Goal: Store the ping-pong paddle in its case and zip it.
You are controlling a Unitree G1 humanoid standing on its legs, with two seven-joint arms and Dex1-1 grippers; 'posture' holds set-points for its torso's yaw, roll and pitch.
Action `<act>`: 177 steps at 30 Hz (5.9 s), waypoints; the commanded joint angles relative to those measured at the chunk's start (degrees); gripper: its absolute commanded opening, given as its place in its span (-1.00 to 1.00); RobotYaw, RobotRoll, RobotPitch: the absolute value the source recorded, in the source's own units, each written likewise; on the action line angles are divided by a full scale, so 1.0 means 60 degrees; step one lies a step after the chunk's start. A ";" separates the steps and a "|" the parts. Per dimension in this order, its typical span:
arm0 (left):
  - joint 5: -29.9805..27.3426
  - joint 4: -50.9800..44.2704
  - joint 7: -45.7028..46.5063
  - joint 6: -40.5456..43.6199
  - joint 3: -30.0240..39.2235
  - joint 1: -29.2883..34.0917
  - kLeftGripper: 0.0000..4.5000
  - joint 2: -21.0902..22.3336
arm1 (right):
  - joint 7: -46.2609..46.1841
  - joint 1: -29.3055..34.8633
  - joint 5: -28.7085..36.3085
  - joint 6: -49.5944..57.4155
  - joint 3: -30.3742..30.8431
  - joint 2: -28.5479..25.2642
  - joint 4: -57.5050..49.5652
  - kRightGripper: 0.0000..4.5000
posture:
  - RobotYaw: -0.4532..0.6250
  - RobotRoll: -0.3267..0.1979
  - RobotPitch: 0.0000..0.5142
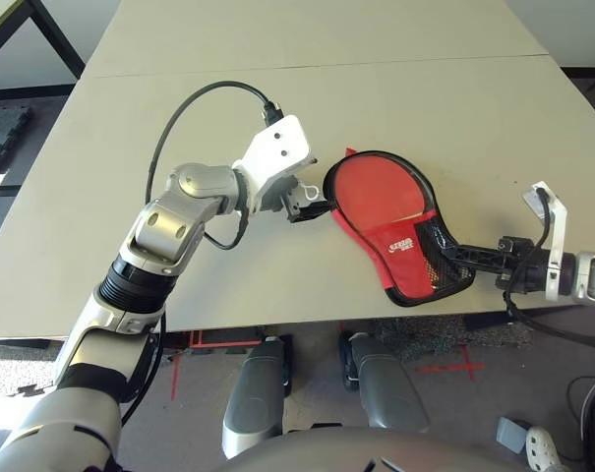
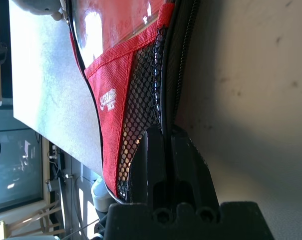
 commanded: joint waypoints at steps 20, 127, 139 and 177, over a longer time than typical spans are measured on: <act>0.0152 0.0341 -0.0134 -0.0185 -0.0098 -0.0030 1.00 0.0031 | 0.4466 -0.2086 -0.2318 -0.5950 0.3235 -0.3542 0.2212 0.99 | -0.13 0.25 -0.28; 0.2249 1.1919 0.3460 -0.3899 0.1089 -0.6018 -0.96 -0.2752 | 0.6235 -0.3697 -0.9439 -1.4411 0.7501 0.0053 0.6879 1.00 | -0.18 0.25 -0.20; 0.2443 1.3928 0.5404 -0.5875 0.1869 -0.7089 -0.96 -0.3956 | 0.6216 -0.3392 -0.9434 -1.4093 0.7531 -0.0030 0.6264 1.00 | -0.25 0.25 -0.18; 0.2742 1.4149 0.4180 -0.6097 0.2219 -0.7900 0.88 -0.7214 | 0.5697 -0.2403 -0.9164 -1.3242 0.7378 -0.0165 0.4911 1.00 | -0.39 0.25 -0.17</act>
